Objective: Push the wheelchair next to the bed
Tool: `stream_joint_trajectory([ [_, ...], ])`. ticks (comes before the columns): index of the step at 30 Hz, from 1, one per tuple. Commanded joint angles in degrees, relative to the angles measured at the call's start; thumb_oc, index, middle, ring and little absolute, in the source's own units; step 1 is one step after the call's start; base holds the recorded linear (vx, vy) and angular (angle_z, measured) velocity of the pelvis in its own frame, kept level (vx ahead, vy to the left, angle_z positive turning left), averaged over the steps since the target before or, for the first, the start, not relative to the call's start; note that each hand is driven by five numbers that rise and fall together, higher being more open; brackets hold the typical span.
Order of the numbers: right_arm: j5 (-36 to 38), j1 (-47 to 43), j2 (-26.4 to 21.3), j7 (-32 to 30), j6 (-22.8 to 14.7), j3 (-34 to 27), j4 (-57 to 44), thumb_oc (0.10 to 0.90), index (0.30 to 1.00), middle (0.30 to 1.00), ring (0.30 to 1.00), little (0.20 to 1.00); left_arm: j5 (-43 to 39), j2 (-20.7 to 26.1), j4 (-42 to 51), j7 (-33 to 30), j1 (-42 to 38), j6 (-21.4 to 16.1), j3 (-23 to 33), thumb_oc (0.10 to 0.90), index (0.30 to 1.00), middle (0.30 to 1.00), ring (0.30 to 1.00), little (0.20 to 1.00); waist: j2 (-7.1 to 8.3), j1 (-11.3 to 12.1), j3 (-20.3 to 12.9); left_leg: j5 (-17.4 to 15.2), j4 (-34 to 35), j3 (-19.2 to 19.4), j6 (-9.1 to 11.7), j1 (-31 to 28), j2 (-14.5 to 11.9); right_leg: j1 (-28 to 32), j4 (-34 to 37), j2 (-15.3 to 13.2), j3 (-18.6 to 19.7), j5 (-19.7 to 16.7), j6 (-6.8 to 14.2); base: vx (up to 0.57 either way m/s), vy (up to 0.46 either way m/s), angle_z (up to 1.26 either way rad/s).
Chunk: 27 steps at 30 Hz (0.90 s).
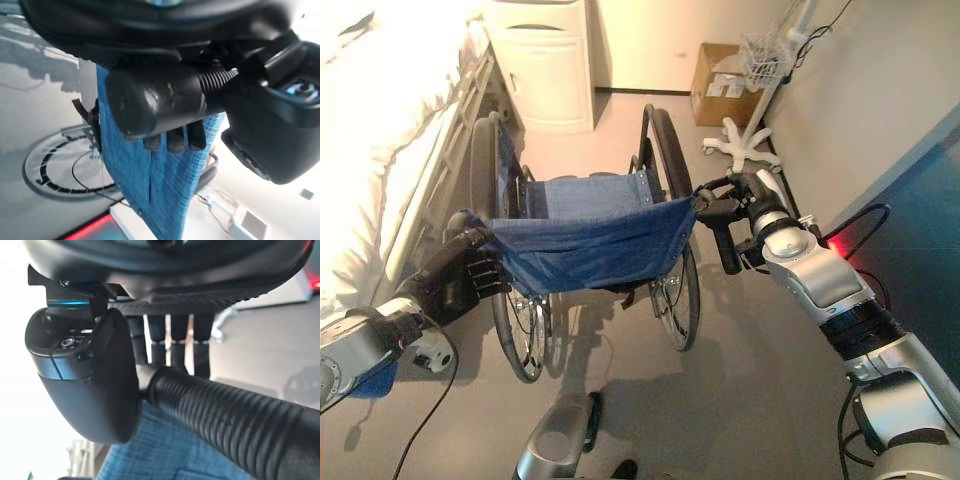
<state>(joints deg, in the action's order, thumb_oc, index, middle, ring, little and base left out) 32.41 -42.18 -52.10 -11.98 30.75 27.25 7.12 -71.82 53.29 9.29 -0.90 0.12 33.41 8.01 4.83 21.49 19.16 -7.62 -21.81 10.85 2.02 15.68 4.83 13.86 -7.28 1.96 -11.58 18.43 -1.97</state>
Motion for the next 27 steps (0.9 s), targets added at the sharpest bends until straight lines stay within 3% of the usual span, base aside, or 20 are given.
stream_joint_trajectory([
  [1,-0.5,-2.9,5.1,6.7,-10.9,0.3,-7.2,0.4,0.3,0.3,0.3,0.3,1.6,0.9,1.2,1.0,-8.2,-8.2,2.8,0.4,0.3,0.3,0.3,0.3,1.18,-1.0,-8.5,9.2,14.2,1.2,-6.8,-2.7,2.9,-0.1,-13.2,3.2,-10.0,-12.5,7.7,0.34,-0.008,-0.47],
  [3,-1.4,-2.5,5.7,7.0,-12.0,0.3,-6.4,0.4,0.3,0.3,0.3,0.3,1.8,1.2,0.4,0.9,-8.9,-7.9,3.1,0.4,0.3,0.3,0.3,0.3,1.87,-0.8,-8.8,8.6,15.0,-0.2,-8.1,-4.9,3.7,-2.6,-22.0,2.1,-8.8,-22.1,13.7,0.34,0.014,-0.16],
  [4,-1.3,-2.5,5.5,7.1,-12.5,0.3,-6.3,0.4,0.3,0.3,0.3,0.3,1.4,1.9,0.1,1.1,-9.0,-7.9,3.2,0.4,0.3,0.3,0.3,0.3,1.87,-0.7,-9.2,8.7,15.3,-0.8,-8.2,-5.3,3.5,-3.3,-25.0,2.3,-8.0,-25.6,15.6,0.29,-0.022,0.14],
  [6,-0.4,-2.8,4.6,6.8,-12.8,0.3,-6.9,0.4,0.3,0.3,0.3,0.3,0.0,3.3,0.0,0.4,-10.1,-7.5,2.9,0.4,0.3,0.3,0.3,0.3,2.22,-1.1,-9.7,8.1,14.4,-2.4,-8.4,-5.8,3.4,-5.6,-30.0,3.1,-5.4,-30.9,17.0,0.3,-0.079,0.23],
  [8,-0.2,-2.7,4.1,6.3,-12.7,0.5,-7.2,0.4,0.3,0.3,0.3,0.3,-1.1,3.7,-0.9,0.5,-11.3,-7.0,2.2,0.4,0.3,0.3,0.3,0.3,2.0,-2.4,-9.7,7.2,12.8,-4.7,-8.4,-5.9,3.9,-8.3,-30.6,2.2,-1.6,-29.2,16.1,0.31,-0.06,0.33],
  [10,-0.2,-2.3,3.0,6.1,-11.8,-0.1,-8.1,0.4,0.3,0.3,0.3,0.3,-2.7,4.7,-2.2,1.0,-12.8,-6.8,1.0,0.4,0.3,0.3,0.3,0.3,0.91,-3.8,-9.9,6.9,11.1,-7.0,-8.0,-5.6,3.8,-9.6,-26.0,-1.5,-1.9,-22.9,13.2,0.3,-0.093,0.36],
  [11,-0.2,-2.2,2.0,6.1,-11.6,-0.4,-8.6,0.4,0.3,0.3,0.3,0.3,-3.7,5.6,-3.0,1.6,-13.7,-7.3,0.1,0.4,0.3,0.3,0.3,0.3,0.04,-4.6,-9.8,7.0,10.6,-8.5,-7.2,-5.7,3.3,-10.7,-19.4,-3.8,-2.5,-19.0,11.1,0.25,-0.167,0.59],
  [13,0.1,-2.0,-0.1,6.7,-12.0,-1.1,-8.8,0.4,0.3,0.3,0.3,0.3,-4.8,6.6,-3.5,2.3,-14.4,-8.4,-0.9,0.4,0.3,0.3,0.3,0.3,-0.94,-5.9,-9.2,6.5,10.2,-10.8,-6.0,-6.9,2.6,-13.2,-9.6,-5.7,-1.6,-16.9,9.8,0.22,-0.21,0.77],
  [14,0.2,-1.8,-1.3,7.1,-12.2,-1.9,-8.6,0.4,0.3,0.3,0.3,0.3,-5.2,6.8,-3.3,2.2,-15.0,-8.9,-1.6,0.4,0.3,0.3,0.3,0.3,-1.72,-7.2,-8.3,5.5,10.4,-13.1,-5.3,-8.9,2.0,-14.3,-4.7,-6.4,-1.4,-16.9,9.7,0.24,-0.249,0.63],
  [17,2.3,-3.1,-2.9,6.0,-11.0,-2.0,-8.7,0.4,0.3,0.3,0.3,0.3,-4.5,6.8,-2.6,1.8,-15.9,-10.3,-3.6,0.4,0.3,0.3,0.3,0.3,-1.52,-9.5,-7.3,1.9,11.9,-16.5,-4.6,-13.6,0.8,-20.3,5.6,-11.1,1.1,-25.3,12.2,0.31,-0.319,0.9],
  [18,3.0,-3.6,-2.9,6.0,-10.0,-2.4,-9.4,0.4,0.3,0.3,0.3,0.3,-4.4,6.8,-2.1,1.2,-15.7,-10.5,-3.6,0.4,0.3,0.3,0.3,0.3,-1.63,-10.0,-6.9,1.2,12.7,-17.2,-4.3,-15.3,-0.3,-21.9,5.6,-11.6,1.5,-26.7,12.8,0.34,-0.322,0.58],
  [20,3.6,-4.3,-2.5,5.6,-8.0,-2.7,-10.7,0.4,0.3,0.3,0.3,0.3,-3.7,6.4,-1.2,0.5,-15.2,-10.3,-3.0,0.4,0.3,0.3,0.3,0.3,-1.1,-10.5,-6.6,-0.2,13.5,-18.1,-3.9,-17.3,-1.8,-23.3,5.1,-11.9,2.2,-27.9,13.6,0.27,-0.259,0.58],
  [23,4.1,-5.3,-2.7,6.6,-7.3,-2.2,-10.5,0.4,0.3,0.3,0.3,0.3,-3.0,5.3,-0.4,0.0,-15.0,-10.3,-3.2,0.4,0.3,0.3,0.3,0.3,0.23,-10.7,-7.4,-1.2,12.3,-18.6,-3.1,-17.9,-2.8,-21.3,5.0,-11.0,2.1,-26.7,13.7,0.29,-0.259,0.5],
  [25,3.8,-5.4,-3.3,8.0,-7.6,-2.1,-9.8,0.4,0.3,0.3,0.3,0.3,-2.7,4.2,0.5,-1.2,-14.2,-10.1,-2.7,0.4,0.3,0.3,0.3,0.3,0.65,-10.8,-8.4,0.3,9.9,-18.7,-1.8,-18.0,-4.2,-20.2,4.4,-10.1,1.1,-24.7,12.5,0.32,-0.226,0.62],
  [26,3.8,-5.6,-3.7,8.6,-7.5,-1.9,-9.4,0.4,0.3,0.3,0.3,0.3,-2.8,3.4,1.0,-1.6,-13.1,-9.8,-2.0,0.4,0.3,0.3,0.3,0.3,0.72,-10.6,-8.9,2.8,7.6,-18.1,-0.5,-17.9,-5.5,-19.2,4.4,-9.7,-0.3,-23.6,11.4,0.3,-0.21,0.52],
  [27,3.7,-6.0,-3.9,8.7,-7.1,-1.3,-9.0,0.4,0.3,0.3,0.3,0.3,-2.8,1.9,1.7,-2.9,-12.0,-9.6,-1.7,0.4,0.3,0.3,0.3,0.3,0.98,-10.8,-8.6,7.9,0.3,-15.7,1.1,-15.1,-6.8,-16.9,4.9,-9.1,-1.7,-22.2,9.5,0.21,-0.157,0.49],
])
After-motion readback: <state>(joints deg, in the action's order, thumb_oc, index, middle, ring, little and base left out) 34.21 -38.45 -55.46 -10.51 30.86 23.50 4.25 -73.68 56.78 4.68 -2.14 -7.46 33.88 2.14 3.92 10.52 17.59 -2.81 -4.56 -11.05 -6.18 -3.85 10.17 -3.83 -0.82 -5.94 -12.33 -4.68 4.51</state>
